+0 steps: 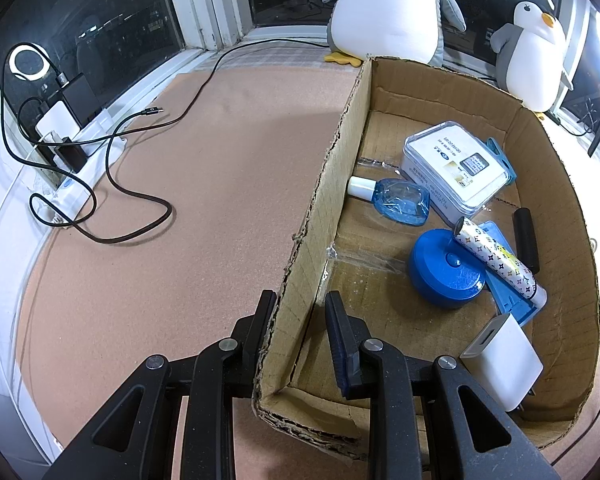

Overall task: Organize rigid objects
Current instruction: 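Move the right gripper to the silver keys and pinch them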

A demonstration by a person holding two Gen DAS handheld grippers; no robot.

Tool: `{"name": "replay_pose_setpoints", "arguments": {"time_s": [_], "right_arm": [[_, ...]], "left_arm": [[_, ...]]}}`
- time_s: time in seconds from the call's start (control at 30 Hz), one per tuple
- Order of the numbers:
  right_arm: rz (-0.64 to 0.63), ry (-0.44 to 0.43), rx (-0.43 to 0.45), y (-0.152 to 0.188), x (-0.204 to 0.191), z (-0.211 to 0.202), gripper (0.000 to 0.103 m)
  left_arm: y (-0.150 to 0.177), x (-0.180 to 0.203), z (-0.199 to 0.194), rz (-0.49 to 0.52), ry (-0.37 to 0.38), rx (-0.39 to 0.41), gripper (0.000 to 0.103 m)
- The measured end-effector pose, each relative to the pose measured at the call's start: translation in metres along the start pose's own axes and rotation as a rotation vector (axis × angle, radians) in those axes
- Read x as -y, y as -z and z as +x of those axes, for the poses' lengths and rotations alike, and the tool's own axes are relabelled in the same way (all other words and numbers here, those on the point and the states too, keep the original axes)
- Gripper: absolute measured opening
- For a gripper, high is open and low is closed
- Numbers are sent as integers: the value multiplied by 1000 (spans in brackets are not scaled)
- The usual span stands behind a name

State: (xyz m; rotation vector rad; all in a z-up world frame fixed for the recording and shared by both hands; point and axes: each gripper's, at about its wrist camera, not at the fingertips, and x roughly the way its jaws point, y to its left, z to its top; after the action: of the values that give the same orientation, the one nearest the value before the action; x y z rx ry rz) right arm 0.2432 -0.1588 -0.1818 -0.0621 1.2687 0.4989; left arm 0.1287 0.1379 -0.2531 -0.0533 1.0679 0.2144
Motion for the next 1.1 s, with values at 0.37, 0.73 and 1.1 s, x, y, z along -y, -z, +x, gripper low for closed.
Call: {"name": "replay_pose_setpoints", "arguments": {"time_s": [0.37,0.73,1.1], "right_arm": [[-204,139,-56,0,-3,35,44],[-249,140,-68,-8,-8,50,33],[-257,134,-87,-2,-11,54,11]], "left_arm": [[0,-1,0,2,-2,-5,26],[0,0,0,6,-8,-10,27],[-1,1,0,7,-8,-10,27]]}}
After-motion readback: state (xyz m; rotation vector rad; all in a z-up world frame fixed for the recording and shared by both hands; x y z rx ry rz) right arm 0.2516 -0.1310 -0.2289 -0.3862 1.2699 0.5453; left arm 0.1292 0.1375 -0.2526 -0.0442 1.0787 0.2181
